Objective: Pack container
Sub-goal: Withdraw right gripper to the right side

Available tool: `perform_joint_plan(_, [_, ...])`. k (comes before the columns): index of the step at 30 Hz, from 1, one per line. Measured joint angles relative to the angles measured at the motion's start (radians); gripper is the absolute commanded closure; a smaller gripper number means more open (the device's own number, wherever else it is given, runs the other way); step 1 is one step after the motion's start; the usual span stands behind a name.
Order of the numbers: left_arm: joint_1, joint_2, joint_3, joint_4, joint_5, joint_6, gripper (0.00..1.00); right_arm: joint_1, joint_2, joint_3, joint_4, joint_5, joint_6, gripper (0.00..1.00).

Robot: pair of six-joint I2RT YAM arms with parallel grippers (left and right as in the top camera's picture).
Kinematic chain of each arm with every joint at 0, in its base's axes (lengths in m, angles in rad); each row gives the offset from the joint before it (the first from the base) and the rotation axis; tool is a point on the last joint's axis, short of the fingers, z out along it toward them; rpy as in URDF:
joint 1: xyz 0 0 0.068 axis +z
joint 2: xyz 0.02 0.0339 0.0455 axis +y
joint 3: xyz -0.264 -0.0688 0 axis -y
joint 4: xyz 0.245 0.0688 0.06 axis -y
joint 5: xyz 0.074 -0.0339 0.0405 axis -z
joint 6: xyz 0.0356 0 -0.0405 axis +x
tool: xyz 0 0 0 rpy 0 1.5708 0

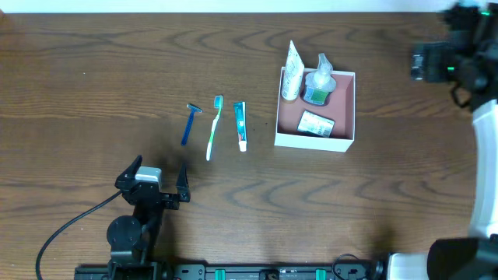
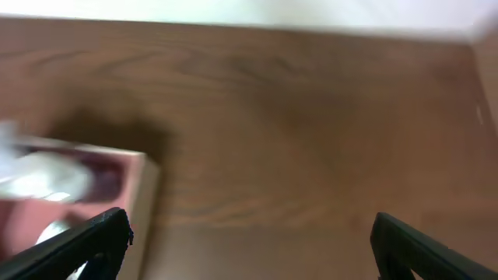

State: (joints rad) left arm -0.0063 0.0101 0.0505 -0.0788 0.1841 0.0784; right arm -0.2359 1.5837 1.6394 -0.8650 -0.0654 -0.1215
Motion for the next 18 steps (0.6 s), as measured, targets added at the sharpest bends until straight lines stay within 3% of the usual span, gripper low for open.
perform_joint_plan(12, [0.0, 0.0, 0.0, 0.0, 0.0, 0.0, 0.02, -0.08, 0.23, -0.012, 0.008, 0.024, 0.304, 0.01])
perform_joint_plan(18, [0.0, 0.0, 0.0, 0.005, 0.005, -0.003, 0.02, -0.08, 0.315, -0.014, 0.009, 0.025, 0.387, 0.01])
